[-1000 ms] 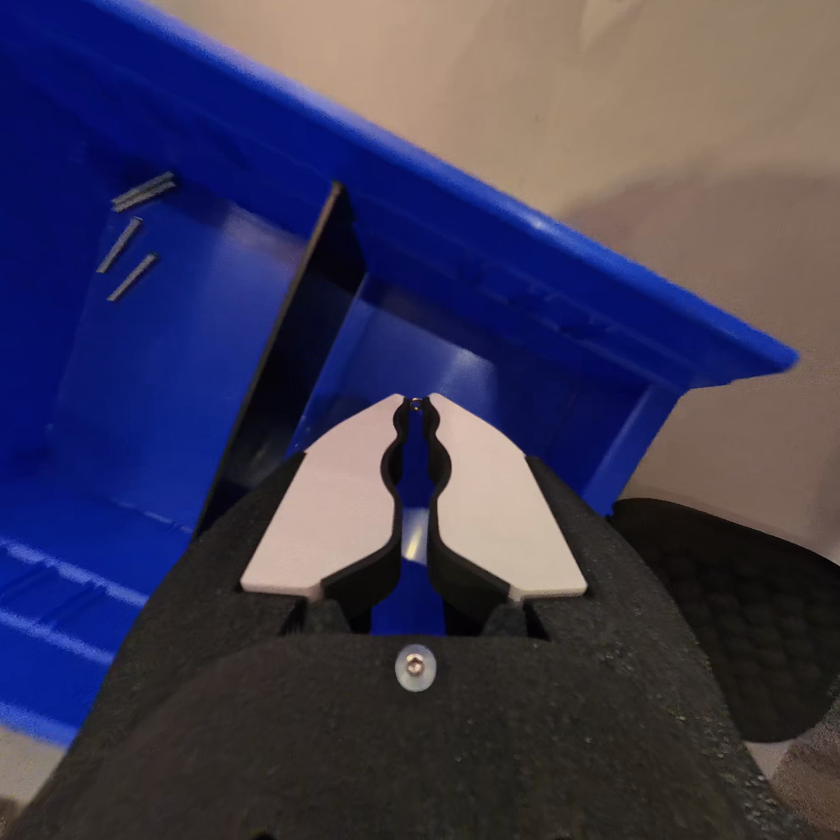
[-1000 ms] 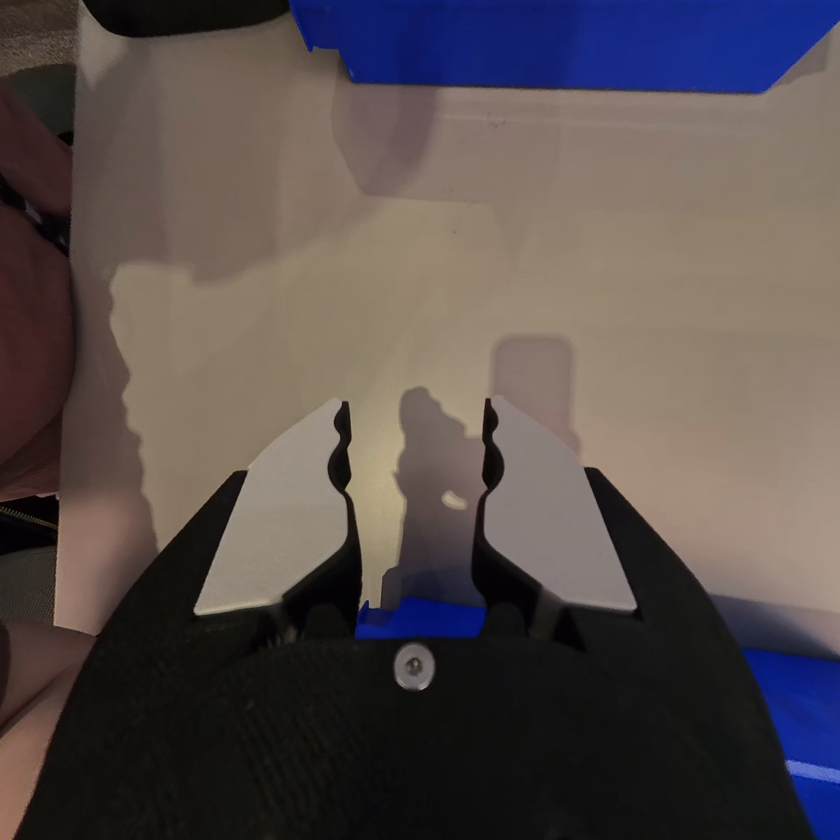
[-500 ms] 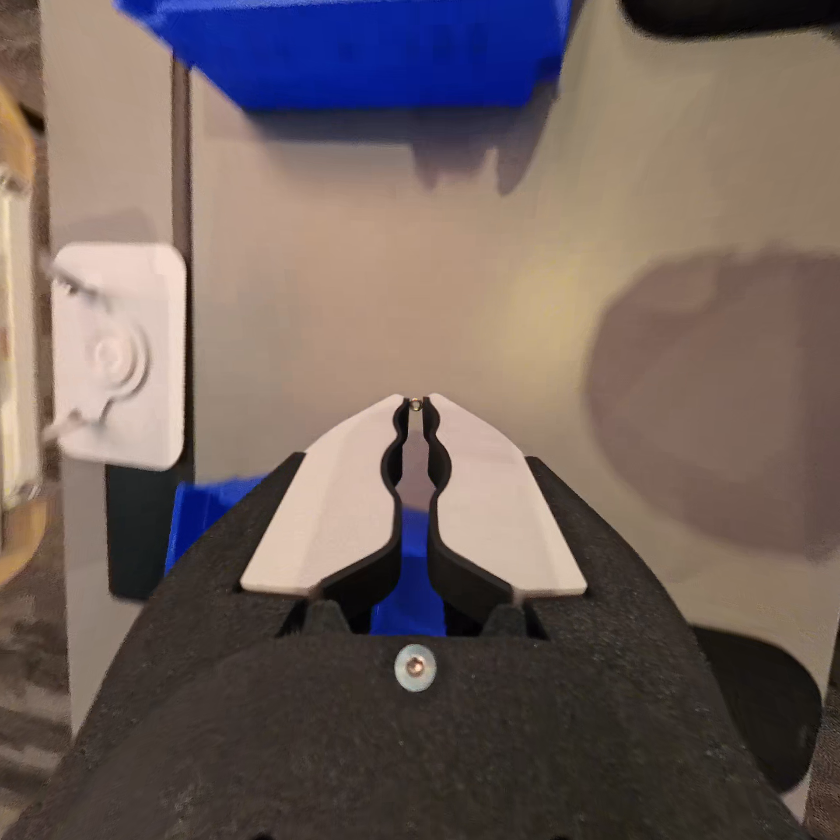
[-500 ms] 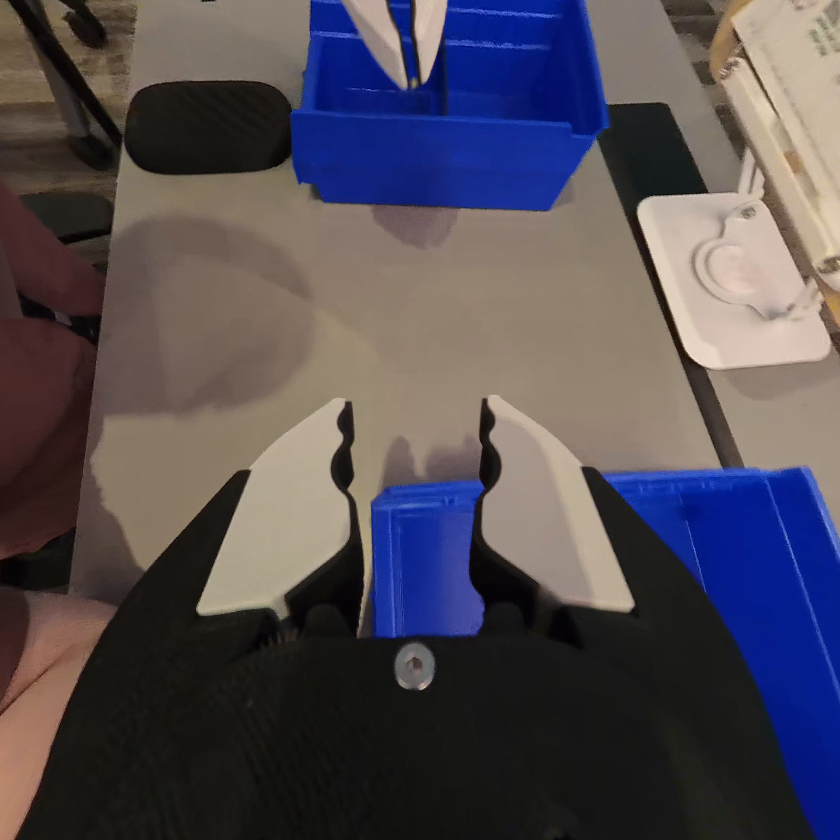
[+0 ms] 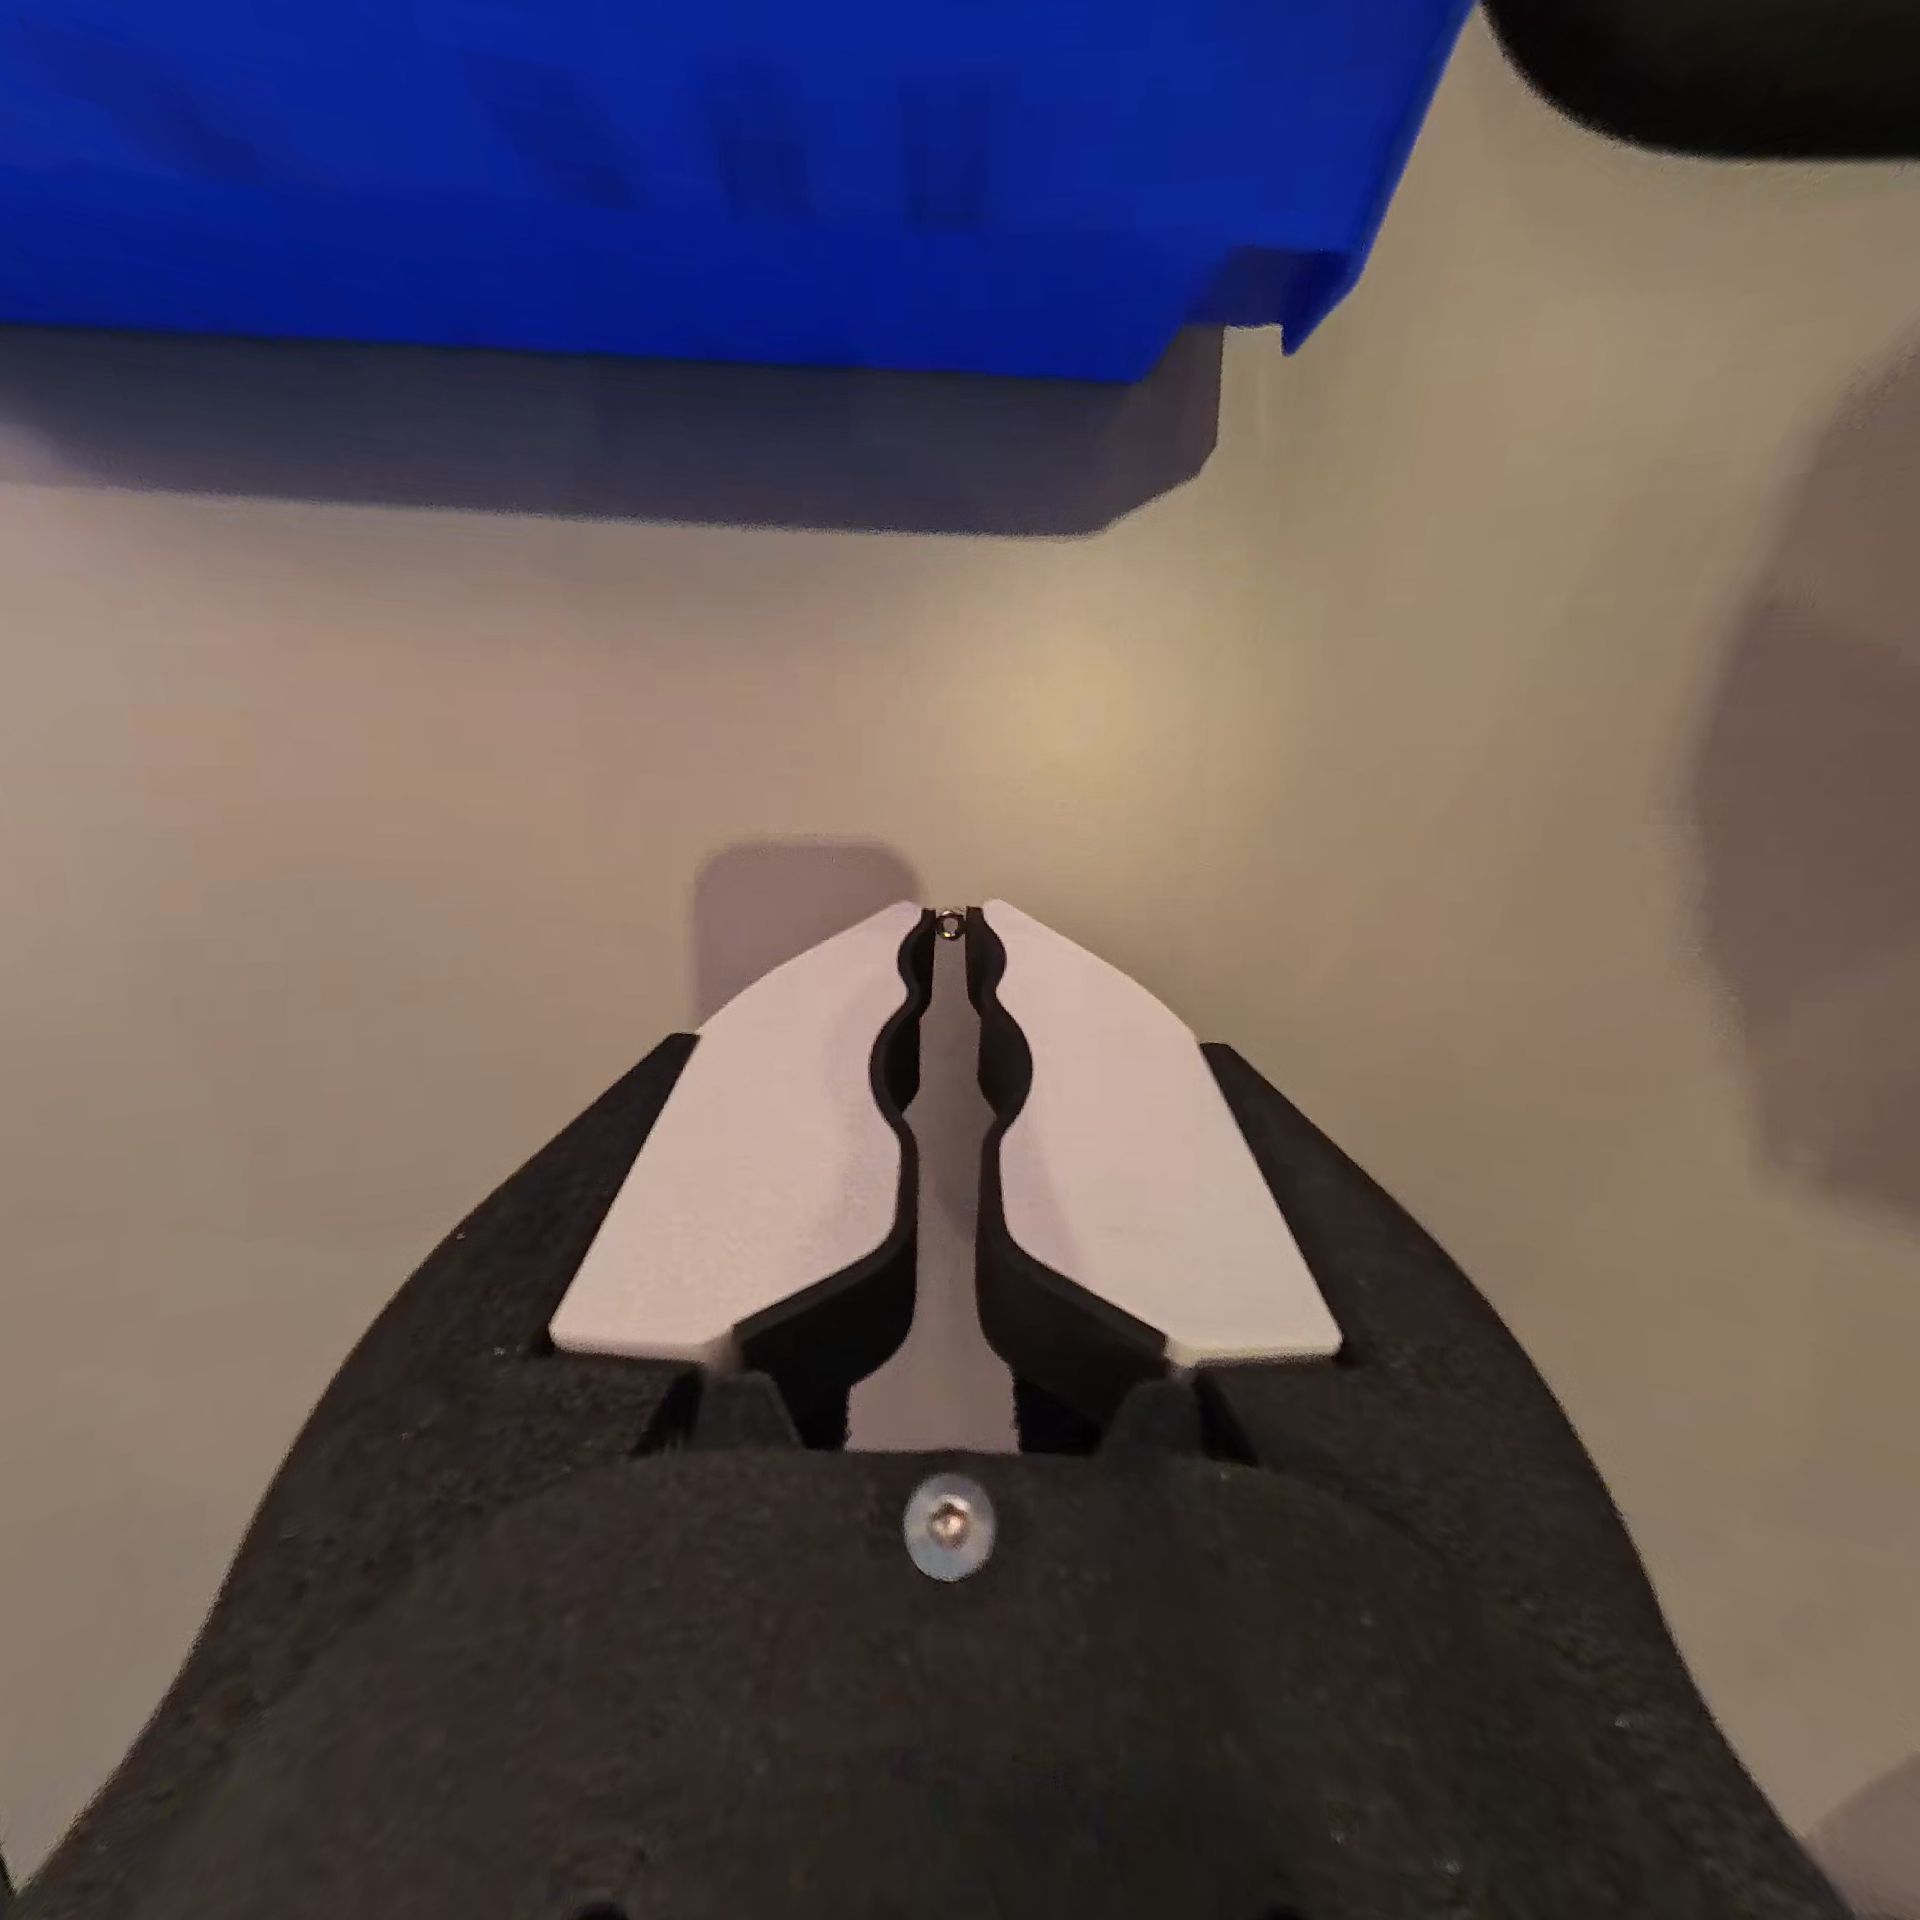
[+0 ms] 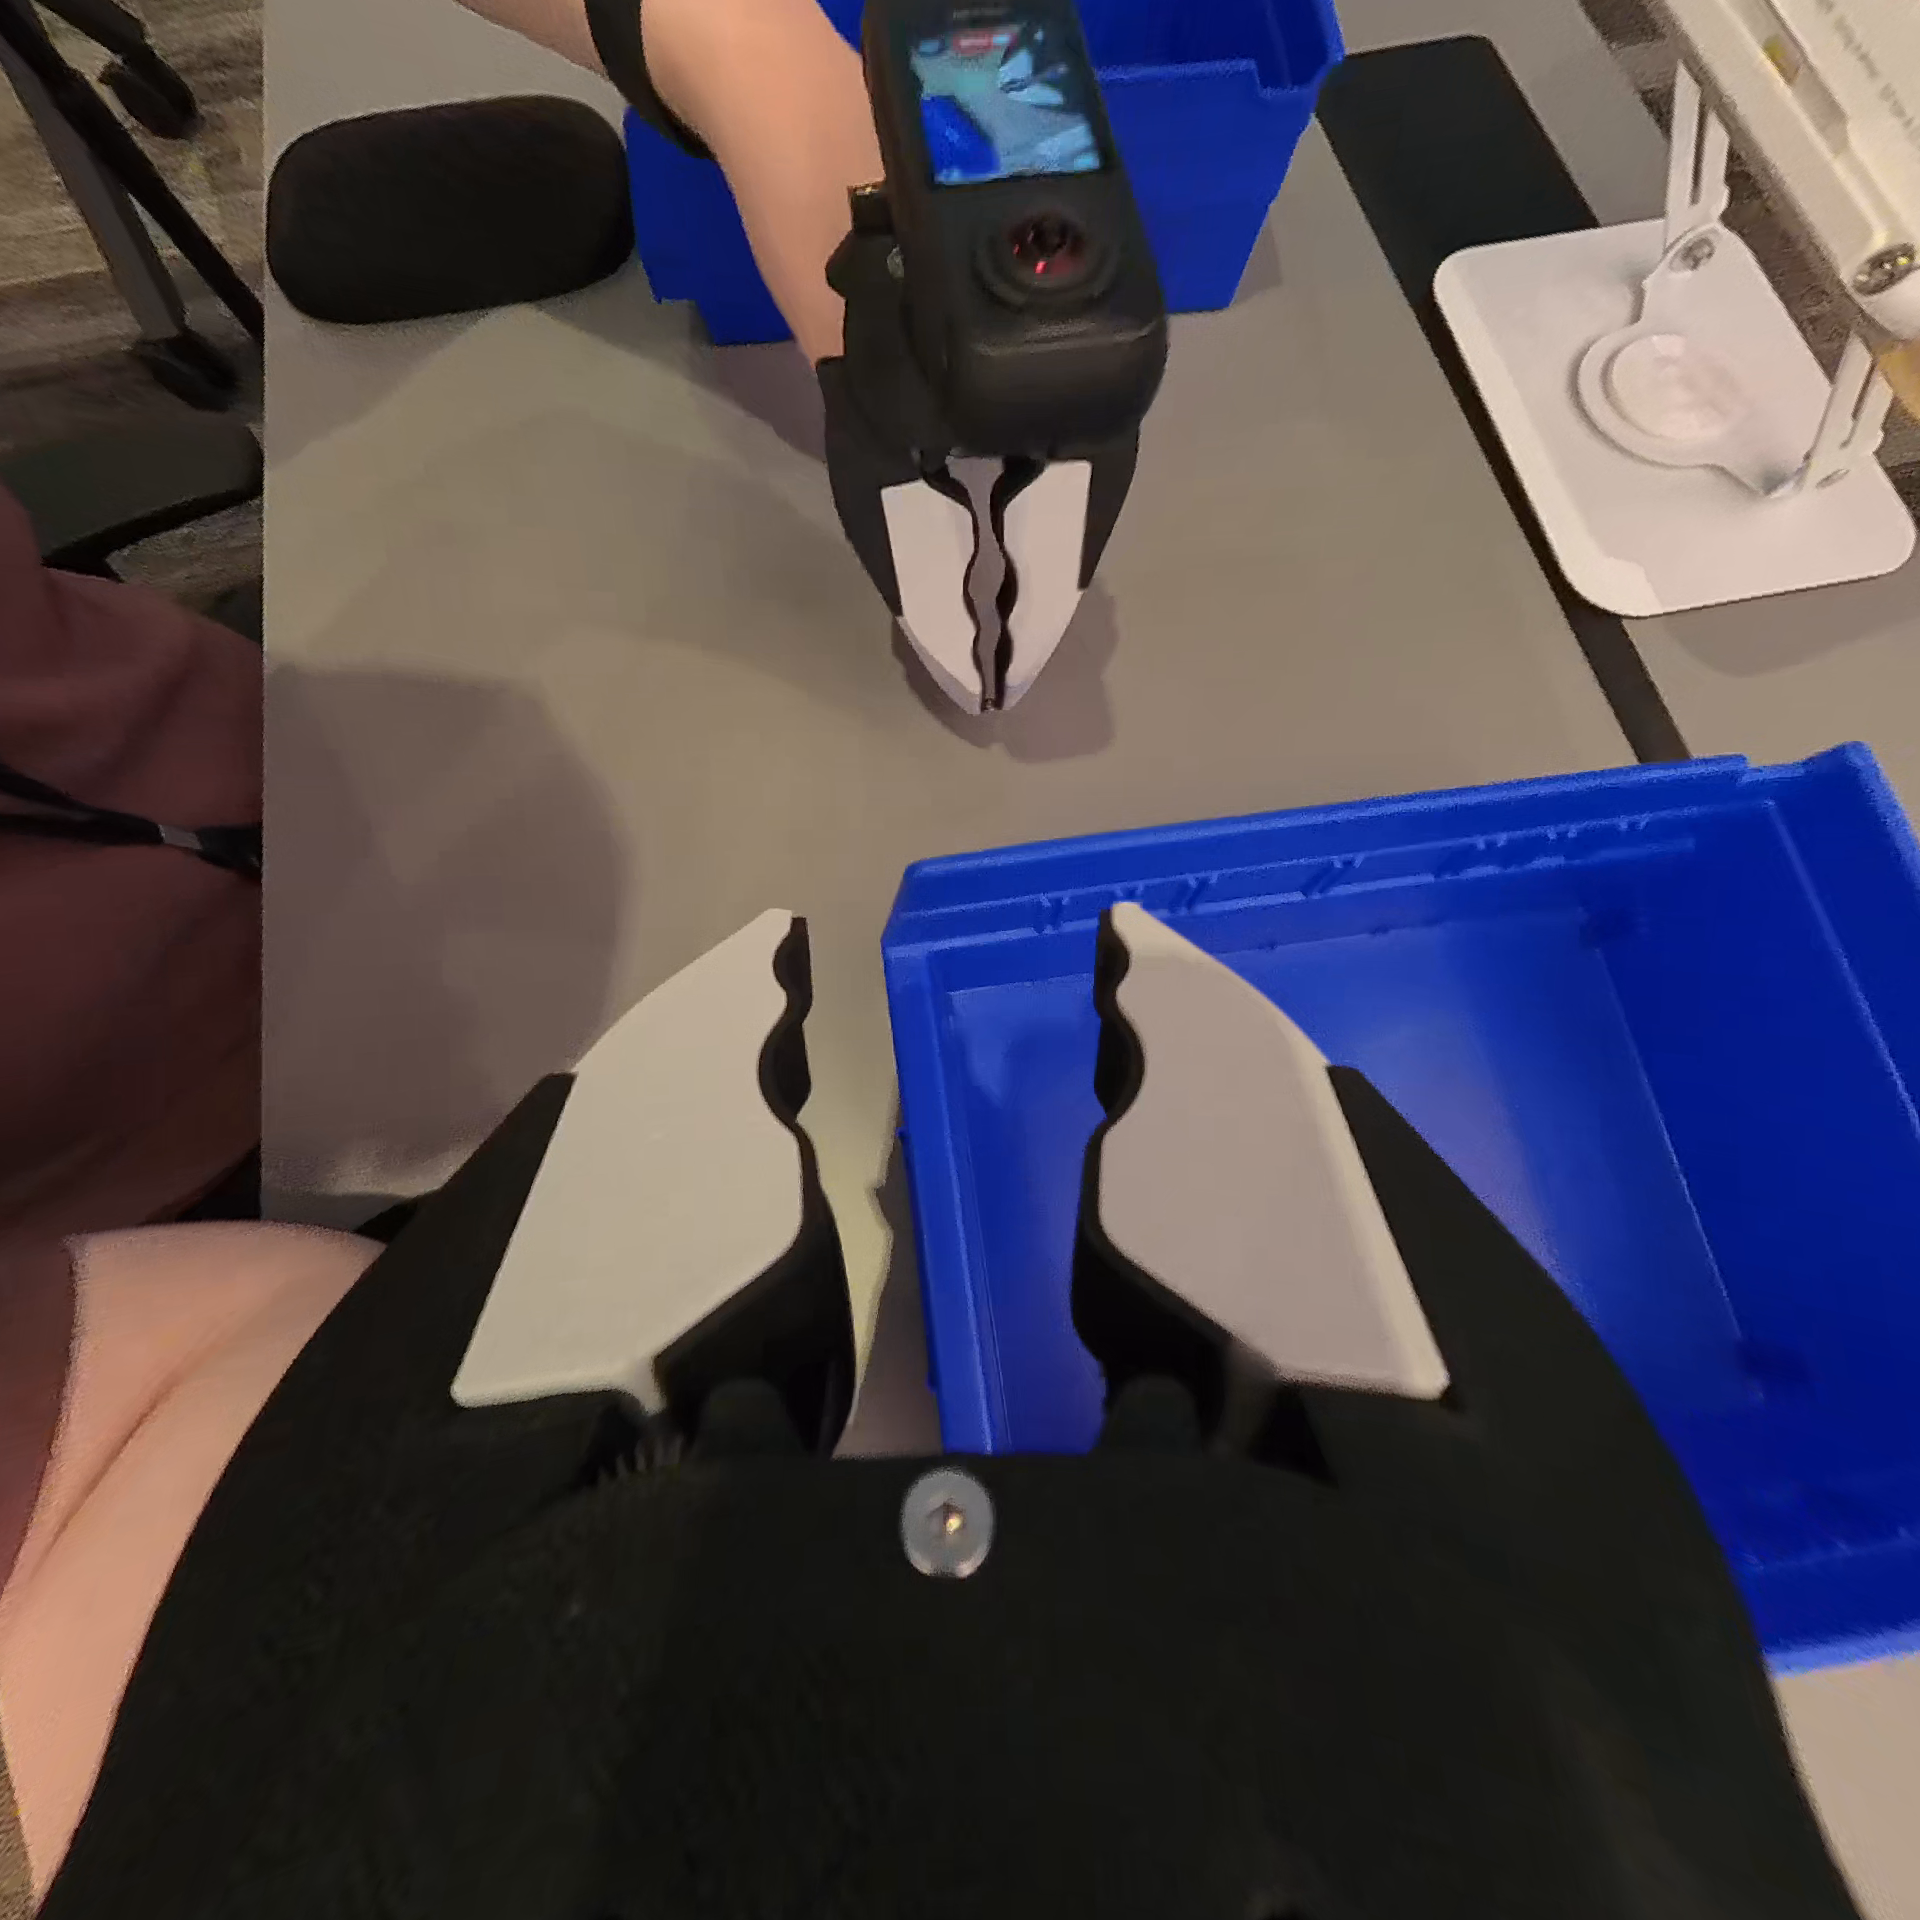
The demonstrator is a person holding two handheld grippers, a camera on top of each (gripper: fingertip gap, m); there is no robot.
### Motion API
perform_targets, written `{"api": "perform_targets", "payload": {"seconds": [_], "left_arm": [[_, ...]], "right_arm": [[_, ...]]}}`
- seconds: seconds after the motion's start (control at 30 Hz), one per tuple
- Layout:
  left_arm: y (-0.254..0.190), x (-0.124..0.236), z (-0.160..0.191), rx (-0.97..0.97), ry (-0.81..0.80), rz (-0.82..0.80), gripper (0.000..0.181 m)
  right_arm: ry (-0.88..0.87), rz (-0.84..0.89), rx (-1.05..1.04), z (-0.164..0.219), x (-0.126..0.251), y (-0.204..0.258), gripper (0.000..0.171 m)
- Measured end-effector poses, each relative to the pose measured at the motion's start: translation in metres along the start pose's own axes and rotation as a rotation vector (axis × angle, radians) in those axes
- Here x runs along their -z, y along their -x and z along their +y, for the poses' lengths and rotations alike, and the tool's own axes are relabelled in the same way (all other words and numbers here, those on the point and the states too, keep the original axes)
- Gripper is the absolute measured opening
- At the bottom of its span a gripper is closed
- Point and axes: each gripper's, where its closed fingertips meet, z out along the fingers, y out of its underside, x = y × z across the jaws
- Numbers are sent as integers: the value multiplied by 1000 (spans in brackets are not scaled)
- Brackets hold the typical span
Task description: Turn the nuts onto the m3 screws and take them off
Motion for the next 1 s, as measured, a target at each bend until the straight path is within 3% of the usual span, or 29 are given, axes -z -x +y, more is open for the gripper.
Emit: {"api": "perform_targets", "payload": {"seconds": [0.47,0.6,0.7,0.8,0.9,1.0], "left_arm": [[-8,-28,9,-19,62,20,6],[-8,-18,3,-2,15,31,18],[2,26,-11,12,-57,-15,22],[15,96,-10,34,-81,-115,26],[35,164,25,53,-32,-277,26],[55,209,87,101,52,-397,23]], "right_arm": [[-95,-42,-21,9,18,3,51],[-99,-69,-17,8,18,7,50],[-94,-77,-6,9,17,10,50],[-102,-79,-13,9,18,10,50],[-118,-94,-4,5,17,12,49],[-117,-113,9,0,13,14,48]]}}
